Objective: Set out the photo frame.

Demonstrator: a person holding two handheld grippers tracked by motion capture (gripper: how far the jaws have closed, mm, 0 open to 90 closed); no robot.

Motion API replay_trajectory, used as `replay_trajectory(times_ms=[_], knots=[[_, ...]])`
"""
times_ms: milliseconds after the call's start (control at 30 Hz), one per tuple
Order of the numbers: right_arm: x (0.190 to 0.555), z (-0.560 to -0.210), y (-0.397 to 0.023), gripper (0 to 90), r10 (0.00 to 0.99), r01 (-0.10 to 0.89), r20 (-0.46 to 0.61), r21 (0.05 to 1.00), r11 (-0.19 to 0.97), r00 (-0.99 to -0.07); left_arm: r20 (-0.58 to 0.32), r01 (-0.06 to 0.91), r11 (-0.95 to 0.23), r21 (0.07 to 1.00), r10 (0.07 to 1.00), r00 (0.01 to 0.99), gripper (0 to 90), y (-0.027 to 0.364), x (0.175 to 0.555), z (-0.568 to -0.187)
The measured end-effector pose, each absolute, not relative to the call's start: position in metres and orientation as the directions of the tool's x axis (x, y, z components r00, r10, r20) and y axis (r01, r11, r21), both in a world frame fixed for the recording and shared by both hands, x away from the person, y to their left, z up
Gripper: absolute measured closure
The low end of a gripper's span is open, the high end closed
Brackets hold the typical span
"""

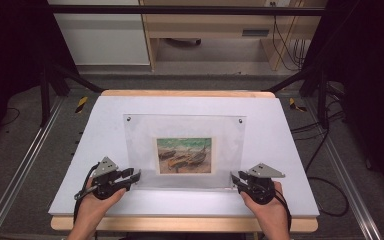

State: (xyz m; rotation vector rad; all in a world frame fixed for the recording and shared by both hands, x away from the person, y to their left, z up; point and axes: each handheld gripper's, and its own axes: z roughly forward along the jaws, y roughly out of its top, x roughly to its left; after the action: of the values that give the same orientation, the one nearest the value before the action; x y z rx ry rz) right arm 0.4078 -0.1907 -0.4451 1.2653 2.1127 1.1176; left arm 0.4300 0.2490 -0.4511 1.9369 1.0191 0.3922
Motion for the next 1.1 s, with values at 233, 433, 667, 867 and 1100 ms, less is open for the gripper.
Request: replay_trajectory(times_ms=[233, 433, 667, 867, 1100], knots=[[0.4068, -0.4453, -0.1906, 68.4, 0.871, 0.519, 0.033, 0.813, 0.262, -0.49, -0.117, 0.504, -0.272, 0.82, 0.782, 0.612, 62.4, 0.2489, 0.429, -0.4511], [0.4058, -0.4453, -0.1906, 68.6, 0.872, 0.524, 0.034, 0.811, 0.261, -0.488, -0.117, 0.504, -0.274, 0.819, 0.781, 0.613, 62.5, 0.2488, 0.4283, -0.4512], [0.4047, -0.4456, -0.1905, 68.6, 0.872, 0.528, 0.035, 0.808, 0.263, -0.488, -0.114, 0.505, -0.279, 0.817, 0.779, 0.616, 62.6, 0.2491, 0.4277, -0.4513], [0.4041, -0.4461, -0.1905, 68.6, 0.872, 0.526, 0.034, 0.809, 0.263, -0.489, -0.116, 0.506, -0.278, 0.816, 0.779, 0.616, 62.7, 0.249, 0.4272, -0.4516], [0.4032, -0.4465, -0.1906, 68.7, 0.872, 0.526, 0.032, 0.808, 0.265, -0.489, -0.113, 0.507, -0.283, 0.814, 0.779, 0.617, 62.8, 0.2488, 0.4264, -0.4516]])
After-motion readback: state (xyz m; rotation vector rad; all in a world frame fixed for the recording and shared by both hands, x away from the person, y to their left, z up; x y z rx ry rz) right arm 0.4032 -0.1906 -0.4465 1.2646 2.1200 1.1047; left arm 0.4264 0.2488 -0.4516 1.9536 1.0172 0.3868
